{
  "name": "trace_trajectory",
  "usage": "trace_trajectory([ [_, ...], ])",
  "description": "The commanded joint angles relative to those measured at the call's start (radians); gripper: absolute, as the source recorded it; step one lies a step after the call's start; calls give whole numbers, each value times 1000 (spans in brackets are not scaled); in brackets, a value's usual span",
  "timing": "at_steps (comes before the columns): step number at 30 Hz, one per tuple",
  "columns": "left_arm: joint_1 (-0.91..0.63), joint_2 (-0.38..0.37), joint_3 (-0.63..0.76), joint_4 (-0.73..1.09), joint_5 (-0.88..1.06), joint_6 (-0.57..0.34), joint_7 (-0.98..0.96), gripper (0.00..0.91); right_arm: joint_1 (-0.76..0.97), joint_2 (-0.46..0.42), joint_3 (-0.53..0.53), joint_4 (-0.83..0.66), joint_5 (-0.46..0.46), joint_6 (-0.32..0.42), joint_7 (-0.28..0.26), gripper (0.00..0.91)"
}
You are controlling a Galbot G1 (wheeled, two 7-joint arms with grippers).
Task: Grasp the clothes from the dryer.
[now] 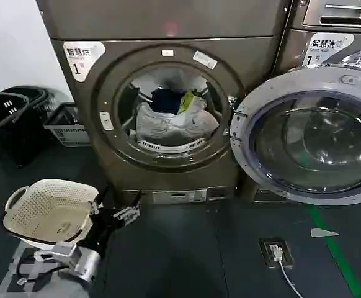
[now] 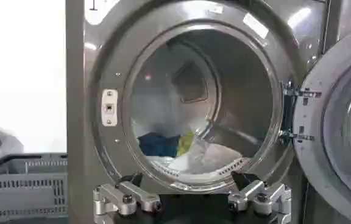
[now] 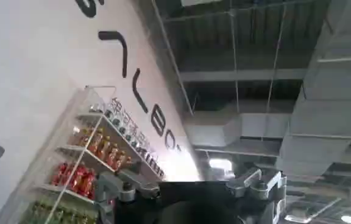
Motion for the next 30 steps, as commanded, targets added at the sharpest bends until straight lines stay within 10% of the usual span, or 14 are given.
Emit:
trace_trajectory([
  [1, -1, -2, 2, 0, 25, 16, 17, 907, 0, 2, 3, -9, 46, 32, -1, 907],
  [30, 49, 0, 8, -23, 110, 19, 45, 907, 1, 17, 32, -2, 18, 36, -28, 907],
])
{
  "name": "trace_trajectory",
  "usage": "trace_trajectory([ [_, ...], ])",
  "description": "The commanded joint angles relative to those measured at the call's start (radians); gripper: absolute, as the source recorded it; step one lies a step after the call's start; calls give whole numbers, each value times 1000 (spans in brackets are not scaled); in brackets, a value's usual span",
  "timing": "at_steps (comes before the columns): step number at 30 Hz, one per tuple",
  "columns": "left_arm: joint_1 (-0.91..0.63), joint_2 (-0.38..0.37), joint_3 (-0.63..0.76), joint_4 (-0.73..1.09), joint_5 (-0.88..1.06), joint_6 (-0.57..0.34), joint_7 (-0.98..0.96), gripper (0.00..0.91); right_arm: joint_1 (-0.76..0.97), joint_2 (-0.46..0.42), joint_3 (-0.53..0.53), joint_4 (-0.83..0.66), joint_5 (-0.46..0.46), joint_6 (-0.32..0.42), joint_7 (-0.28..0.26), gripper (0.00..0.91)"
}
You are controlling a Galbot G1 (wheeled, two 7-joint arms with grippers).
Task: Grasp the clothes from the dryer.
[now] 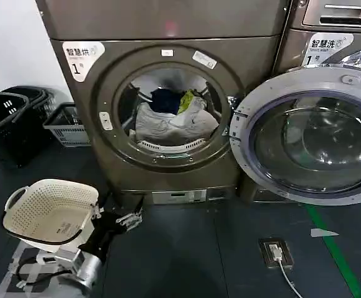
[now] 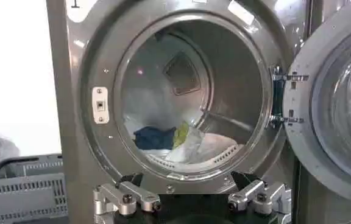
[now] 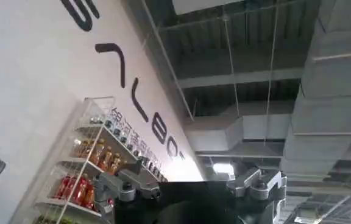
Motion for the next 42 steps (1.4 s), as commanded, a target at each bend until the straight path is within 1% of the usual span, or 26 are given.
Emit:
trace_trajectory([
  [1, 7, -4, 2, 2, 14, -2, 1, 907, 2, -2, 3, 6, -7, -1, -6, 907],
  [15, 11, -15, 3, 22, 62, -28, -10, 907, 35, -3, -20, 25, -8, -22, -17, 907],
  [42, 17, -20, 9, 7, 57, -26, -10, 907, 36, -8, -16, 13, -15, -6, -27, 907],
])
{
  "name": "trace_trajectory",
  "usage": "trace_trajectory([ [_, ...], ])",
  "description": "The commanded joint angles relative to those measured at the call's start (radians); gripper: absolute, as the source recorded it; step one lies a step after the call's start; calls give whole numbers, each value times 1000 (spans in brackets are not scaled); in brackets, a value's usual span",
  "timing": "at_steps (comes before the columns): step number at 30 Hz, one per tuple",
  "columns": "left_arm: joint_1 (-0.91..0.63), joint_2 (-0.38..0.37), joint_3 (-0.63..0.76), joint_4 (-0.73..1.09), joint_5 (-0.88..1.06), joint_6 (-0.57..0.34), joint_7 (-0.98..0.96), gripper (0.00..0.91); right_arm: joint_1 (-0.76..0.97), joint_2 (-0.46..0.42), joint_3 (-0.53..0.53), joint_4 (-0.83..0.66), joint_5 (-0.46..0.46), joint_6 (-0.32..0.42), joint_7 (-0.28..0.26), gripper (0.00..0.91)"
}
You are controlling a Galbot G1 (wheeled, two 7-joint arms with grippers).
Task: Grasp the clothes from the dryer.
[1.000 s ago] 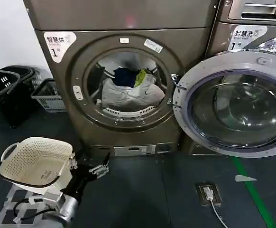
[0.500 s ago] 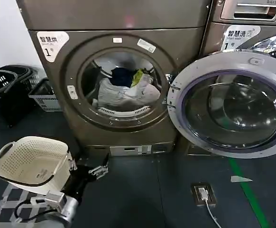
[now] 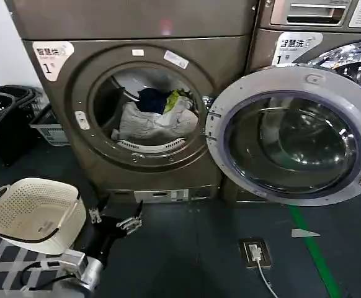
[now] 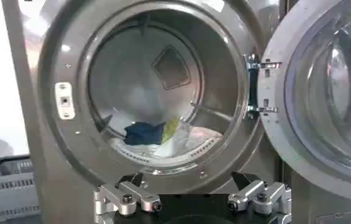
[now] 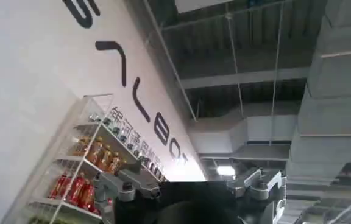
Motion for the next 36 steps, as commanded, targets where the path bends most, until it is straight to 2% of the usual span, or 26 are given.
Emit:
trace_trajectory([
  [1, 0, -1, -1, 0, 1, 1, -1, 907, 1, 1, -3, 3, -1, 2, 0, 907],
  [7, -1, -5, 1, -8, 4, 4, -1, 907, -4, -7, -18, -8, -65, 11, 40, 907],
  [11, -2, -4, 0, -6, 5, 4, -9, 907, -2, -10, -18, -7, -38, 31, 23, 907],
  [27, -10, -2, 20, -25, 46, 43, -28, 907, 0, -11, -20, -20, 0, 71, 26, 907],
  [36, -24, -1, 15, -52, -51, 71, -32, 907, 0, -14, -29, -18, 5, 72, 17, 907],
])
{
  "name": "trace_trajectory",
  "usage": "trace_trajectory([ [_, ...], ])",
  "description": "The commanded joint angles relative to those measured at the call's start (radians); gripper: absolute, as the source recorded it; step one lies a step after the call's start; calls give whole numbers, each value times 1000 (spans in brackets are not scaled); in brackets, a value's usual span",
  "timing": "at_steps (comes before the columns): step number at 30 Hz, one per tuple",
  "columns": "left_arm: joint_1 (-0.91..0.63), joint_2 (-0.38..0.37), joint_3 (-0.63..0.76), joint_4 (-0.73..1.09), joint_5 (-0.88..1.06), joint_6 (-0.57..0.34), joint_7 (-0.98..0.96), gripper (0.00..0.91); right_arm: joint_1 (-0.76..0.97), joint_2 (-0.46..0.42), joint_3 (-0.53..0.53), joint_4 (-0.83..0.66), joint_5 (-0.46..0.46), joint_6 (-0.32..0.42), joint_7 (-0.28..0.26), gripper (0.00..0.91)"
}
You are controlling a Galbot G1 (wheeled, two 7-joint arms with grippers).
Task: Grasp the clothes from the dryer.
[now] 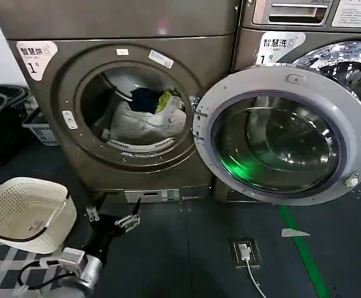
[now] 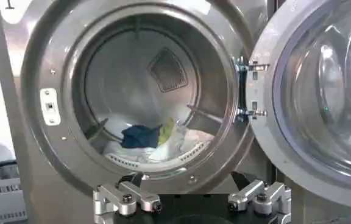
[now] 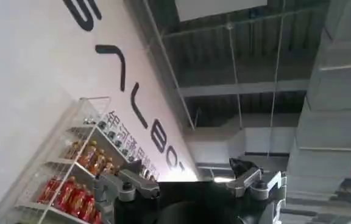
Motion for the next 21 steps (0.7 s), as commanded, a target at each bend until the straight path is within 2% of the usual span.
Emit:
trace_trajectory([
  [1, -6, 0, 1, -27, -81, 31, -9, 907, 1, 0, -3, -1, 5, 5, -3, 907],
  [21, -11, -7, -5, -31, -83, 41, -17, 907, 7, 5, -17, -2, 5, 14, -25, 907],
])
